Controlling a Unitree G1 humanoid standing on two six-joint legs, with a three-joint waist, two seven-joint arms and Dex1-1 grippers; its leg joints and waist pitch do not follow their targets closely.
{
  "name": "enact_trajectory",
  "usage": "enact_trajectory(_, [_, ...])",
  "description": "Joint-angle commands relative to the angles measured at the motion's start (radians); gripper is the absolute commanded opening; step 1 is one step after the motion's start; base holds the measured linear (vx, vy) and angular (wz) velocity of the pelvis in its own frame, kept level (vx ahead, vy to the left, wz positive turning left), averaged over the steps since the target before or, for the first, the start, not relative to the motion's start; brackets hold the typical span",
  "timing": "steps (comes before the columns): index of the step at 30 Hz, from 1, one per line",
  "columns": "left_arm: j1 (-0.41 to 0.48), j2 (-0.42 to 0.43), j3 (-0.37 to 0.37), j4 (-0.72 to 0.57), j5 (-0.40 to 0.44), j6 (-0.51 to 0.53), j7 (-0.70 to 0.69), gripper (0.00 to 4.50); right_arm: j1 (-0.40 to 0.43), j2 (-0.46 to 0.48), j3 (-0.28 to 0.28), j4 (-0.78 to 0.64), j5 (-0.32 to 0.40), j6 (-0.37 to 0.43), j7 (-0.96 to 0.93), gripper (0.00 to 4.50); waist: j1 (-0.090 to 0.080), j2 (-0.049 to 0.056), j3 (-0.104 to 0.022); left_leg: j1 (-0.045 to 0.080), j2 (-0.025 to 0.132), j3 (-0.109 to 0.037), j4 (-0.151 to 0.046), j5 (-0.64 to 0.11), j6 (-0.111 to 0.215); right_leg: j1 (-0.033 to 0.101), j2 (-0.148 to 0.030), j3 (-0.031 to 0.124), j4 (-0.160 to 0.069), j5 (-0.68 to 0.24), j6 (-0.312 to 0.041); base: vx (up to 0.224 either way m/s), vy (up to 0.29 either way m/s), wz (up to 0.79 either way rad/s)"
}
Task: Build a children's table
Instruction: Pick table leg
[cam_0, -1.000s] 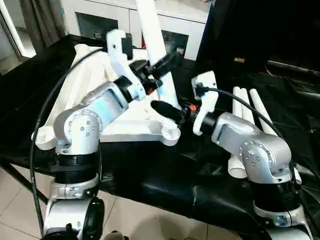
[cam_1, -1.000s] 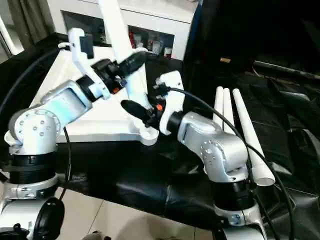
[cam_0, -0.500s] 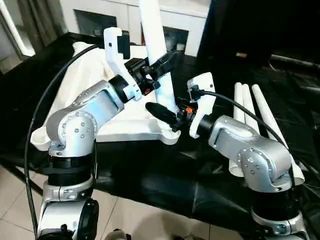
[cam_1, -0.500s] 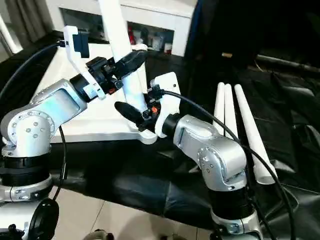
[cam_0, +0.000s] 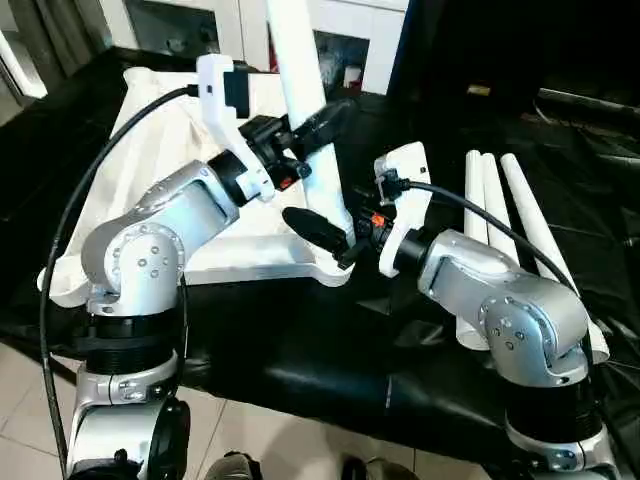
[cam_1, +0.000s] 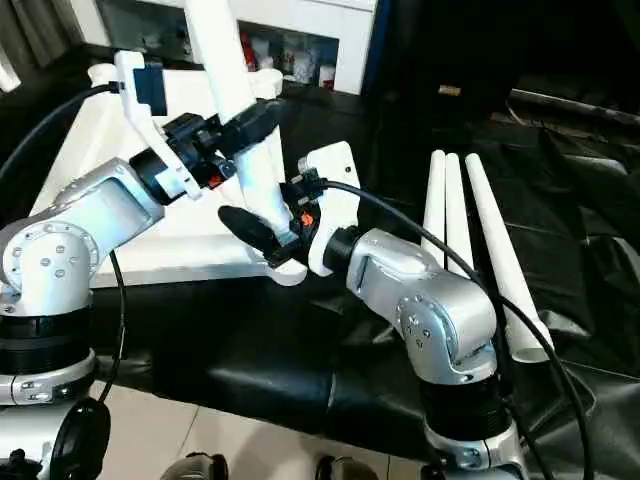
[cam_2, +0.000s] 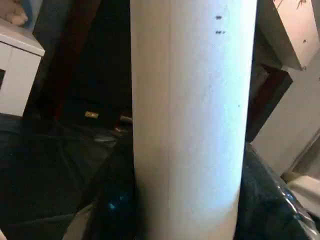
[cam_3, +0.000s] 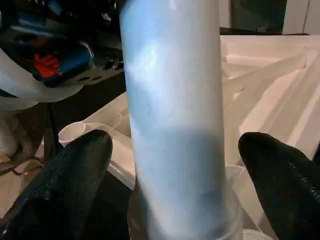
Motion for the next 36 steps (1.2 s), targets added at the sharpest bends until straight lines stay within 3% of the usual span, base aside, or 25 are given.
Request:
enact_trajectory(1, [0.017, 0.009, 0.003, -0.039, -0.008, -0.008, -0.006, 1.91, -0.014, -0.007, -0.012, -0.005, 0.012, 0.015, 0.007, 4.50, -0.001, 0.005, -0.064, 0.021, 0.047, -0.016, -0.071, -0.081, -0.012, 0.059, -0.075, 0.053, -0.055, -0.094, -0.168, 0.000, 0.000, 0.00])
enact_trajectory(4, [0.022, 0.014, 0.006, -0.041, -0.004, -0.013, -0.006, 1.91, -0.018, -0.010, -0.010, -0.003, 0.014, 0.013, 0.014, 4.50, -0.004, 0.001, -0.064, 0.024, 0.049, -0.014, -0.072, -0.095, -0.027, 0.055, -0.074, 0.054, -0.060, -0.126, -0.150, 0.000, 0.000, 0.00])
enact_trajectory(5, [0.021, 0.014, 0.006, -0.039, -0.002, -0.014, -0.007, 1.91, -0.020, -0.012, -0.010, -0.001, 0.015, 0.012, 0.016, 4.50, -0.003, 0.004, -0.065, 0.024, 0.049, -0.016, -0.072, -0.088, -0.032, 0.055, -0.076, 0.054, -0.057, -0.115, -0.148, 0.000, 0.000, 0.00])
enact_trajectory(6, [0.020, 0.013, 0.005, -0.036, 0.002, -0.018, -0.007, 1.91, -0.024, -0.015, -0.011, 0.003, 0.016, 0.010, 0.021, 4.50, -0.004, -0.002, -0.067, 0.024, 0.049, -0.015, -0.071, -0.077, -0.032, 0.057, -0.075, 0.054, -0.055, -0.095, -0.149, 0.000, 0.000, 0.00])
enact_trajectory(7, [0.020, 0.015, 0.002, -0.035, 0.007, -0.021, -0.009, 1.91, -0.030, -0.018, -0.012, 0.005, 0.018, 0.010, 0.027, 4.50, -0.003, -0.001, -0.067, 0.023, 0.049, -0.016, -0.071, -0.072, -0.033, 0.058, -0.075, 0.054, -0.053, -0.086, -0.150, 0.000, 0.000, 0.00])
enact_trajectory(8, [0.020, 0.019, -0.003, -0.035, 0.014, -0.026, -0.013, 1.91, -0.036, -0.022, -0.012, 0.005, 0.022, 0.008, 0.034, 4.50, -0.003, -0.005, -0.076, 0.025, 0.048, -0.015, -0.068, -0.052, -0.030, 0.062, -0.075, 0.053, -0.049, -0.060, -0.155, 0.000, 0.000, 0.00])
enact_trajectory(9, [0.021, 0.025, -0.008, -0.038, 0.021, -0.029, -0.017, 1.91, -0.043, -0.026, -0.014, 0.003, 0.026, 0.007, 0.042, 4.50, -0.001, -0.003, -0.076, 0.024, 0.048, -0.014, -0.067, -0.039, -0.026, 0.062, -0.075, 0.053, -0.048, -0.043, -0.157, 0.000, 0.000, 0.00])
enact_trajectory(10, [0.021, 0.029, -0.012, -0.039, 0.024, -0.032, -0.019, 1.91, -0.049, -0.031, -0.020, 0.002, 0.036, 0.010, 0.050, 4.50, -0.001, -0.010, -0.083, 0.024, 0.048, -0.013, -0.065, -0.024, -0.020, 0.067, -0.075, 0.054, -0.045, -0.023, -0.159, 0.000, 0.000, 0.00])
enact_trajectory(14, [0.011, 0.035, -0.015, -0.033, 0.030, -0.037, -0.025, 1.91, -0.060, -0.067, -0.022, -0.003, 0.059, 0.024, 0.097, 4.50, 0.005, -0.016, -0.095, 0.025, 0.049, -0.011, -0.059, 0.014, -0.002, 0.072, -0.078, 0.053, -0.037, 0.017, -0.175, 0.000, 0.000, 0.00])
enact_trajectory(15, [0.006, 0.040, -0.015, -0.026, 0.031, -0.037, -0.030, 1.91, -0.066, -0.086, -0.024, -0.007, 0.078, 0.044, 0.125, 4.50, 0.006, -0.014, -0.100, 0.026, 0.048, -0.010, -0.057, 0.018, 0.001, 0.072, -0.076, 0.052, -0.036, 0.023, -0.180, 0.000, 0.000, 0.00])
enact_trajectory(17, [0.005, 0.048, -0.016, -0.026, 0.024, -0.029, -0.039, 1.91, -0.072, -0.095, -0.028, -0.009, 0.091, 0.062, 0.137, 4.50, 0.008, -0.016, -0.097, 0.024, 0.048, -0.009, -0.058, 0.011, 0.000, 0.070, -0.077, 0.053, -0.038, 0.009, -0.182, 0.000, 0.000, 0.00])
enact_trajectory(19, [0.005, 0.055, -0.018, -0.026, 0.020, -0.023, -0.047, 1.91, -0.077, -0.098, -0.031, -0.007, 0.097, 0.066, 0.143, 4.50, 0.012, -0.008, -0.107, 0.025, 0.049, -0.012, -0.054, 0.011, -0.006, 0.074, -0.079, 0.052, -0.034, 0.011, -0.191, 0.000, 0.000, 0.00])
enact_trajectory(21, [0.001, 0.055, -0.021, -0.028, 0.005, -0.003, -0.050, 1.91, -0.088, -0.101, -0.061, 0.005, 0.129, 0.085, 0.154, 4.50, 0.013, -0.019, -0.105, 0.023, 0.048, -0.010, -0.054, -0.015, -0.016, 0.074, -0.080, 0.053, -0.038, -0.024, -0.192, 0.000, 0.000, 0.00])
enact_trajectory(24, [-0.011, 0.056, -0.038, -0.024, -0.004, 0.034, -0.052, 1.91, -0.123, -0.113, -0.122, 0.063, 0.188, 0.129, 0.165, 4.50, 0.017, -0.021, -0.107, 0.026, 0.047, -0.009, -0.052, -0.052, -0.029, 0.070, -0.080, 0.053, -0.041, -0.104, -0.184, 0.000, 0.000, 0.00])
enact_trajectory(25, [-0.018, 0.058, -0.044, -0.021, -0.006, 0.044, -0.057, 1.91, -0.140, -0.129, -0.129, 0.082, 0.199, 0.145, 0.180, 4.50, 0.019, -0.030, -0.108, 0.026, 0.047, -0.007, -0.051, -0.066, -0.038, 0.070, -0.079, 0.052, -0.045, -0.141, -0.169, 0.000, 0.000, 0.00])
enact_trajectory(26, [-0.019, 0.058, -0.044, -0.021, -0.007, 0.044, -0.058, 1.91, -0.141, -0.130, -0.130, 0.084, 0.201, 0.148, 0.182, 4.50, 0.022, -0.028, -0.107, 0.026, 0.046, -0.009, -0.051, -0.068, -0.041, 0.070, -0.079, 0.053, -0.044, -0.154, -0.162, 0.000, 0.000, 0.00])
enact_trajectory(29, [-0.033, 0.063, -0.054, -0.015, -0.021, 0.063, -0.081, 1.91, -0.174, -0.148, -0.163, 0.121, 0.244, 0.194, 0.208, 4.50, 0.028, -0.034, -0.109, 0.024, 0.047, -0.009, -0.052, -0.078, -0.048, 0.067, -0.080, 0.051, -0.051, -0.201, -0.130, 0.000, 0.000, 0.00])
enact_trajectory(32, [-0.042, 0.072, -0.060, -0.010, -0.020, 0.071, -0.094, 1.91, -0.189, -0.157, -0.172, 0.141, 0.259, 0.219, 0.219, 4.50, 0.031, -0.034, -0.113, 0.027, 0.048, -0.012, -0.052, -0.093, -0.061, 0.064, -0.078, 0.048, -0.051, -0.212, -0.117, 0.000, 0.000, 0.00])
enact_trajectory(36, [-0.063, 0.066, -0.061, -0.016, -0.052, 0.100, -0.119, 1.91, -0.185, -0.209, -0.133, 0.148, 0.258, 0.255, 0.255, 4.50, 0.040, -0.036, -0.115, 0.028, 0.049, -0.012, -0.051, -0.108, -0.075, 0.060, -0.078, 0.047, -0.055, -0.234, -0.107, 0.000, 0.000, 0.00])
